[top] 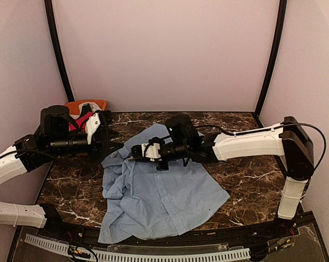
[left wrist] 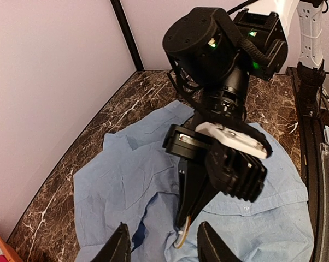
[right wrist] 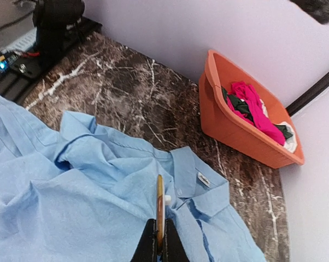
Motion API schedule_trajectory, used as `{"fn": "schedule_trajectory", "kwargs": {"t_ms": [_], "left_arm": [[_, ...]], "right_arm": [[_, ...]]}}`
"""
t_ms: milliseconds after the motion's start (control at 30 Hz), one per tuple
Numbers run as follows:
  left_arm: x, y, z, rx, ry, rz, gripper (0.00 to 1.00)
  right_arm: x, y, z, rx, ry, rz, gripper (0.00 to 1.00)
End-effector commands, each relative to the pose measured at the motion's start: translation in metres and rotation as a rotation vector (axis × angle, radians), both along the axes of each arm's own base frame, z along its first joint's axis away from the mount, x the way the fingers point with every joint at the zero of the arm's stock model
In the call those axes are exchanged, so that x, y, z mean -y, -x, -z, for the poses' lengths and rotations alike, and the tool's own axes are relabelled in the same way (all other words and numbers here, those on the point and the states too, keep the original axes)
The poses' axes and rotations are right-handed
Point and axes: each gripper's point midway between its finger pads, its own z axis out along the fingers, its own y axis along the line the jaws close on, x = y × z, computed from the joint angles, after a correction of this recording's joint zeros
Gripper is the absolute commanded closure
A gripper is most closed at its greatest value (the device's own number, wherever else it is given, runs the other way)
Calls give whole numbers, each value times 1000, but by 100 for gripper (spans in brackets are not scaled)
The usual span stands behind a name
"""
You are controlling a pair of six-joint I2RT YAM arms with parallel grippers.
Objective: Pin the brooch onto the clothing
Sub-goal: Cross the clothing with brooches on the flattened clothing, then close the brooch on the flattened clothing.
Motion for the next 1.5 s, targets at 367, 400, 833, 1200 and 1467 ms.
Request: {"fn": "schedule_trajectory", "kwargs": {"t_ms": [367, 400, 833, 1200, 1467], "left_arm": [[1, 11, 14, 11, -155, 111, 56], [2, 10, 15, 13, -163, 119, 56], [7, 12, 21, 212, -251, 235, 51], [19, 25, 46, 504, -353, 435, 46], [38, 12, 35, 639, -333, 432, 55]], "right_arm": [[33, -2, -40, 699, -78, 316, 100], [34, 0, -46, 718, -99, 325, 100], [34, 35, -103, 1114, -192, 373, 100], [42, 49, -112, 1150, -207, 388, 100], [44, 56, -112, 1047, -238, 361, 100]]}}
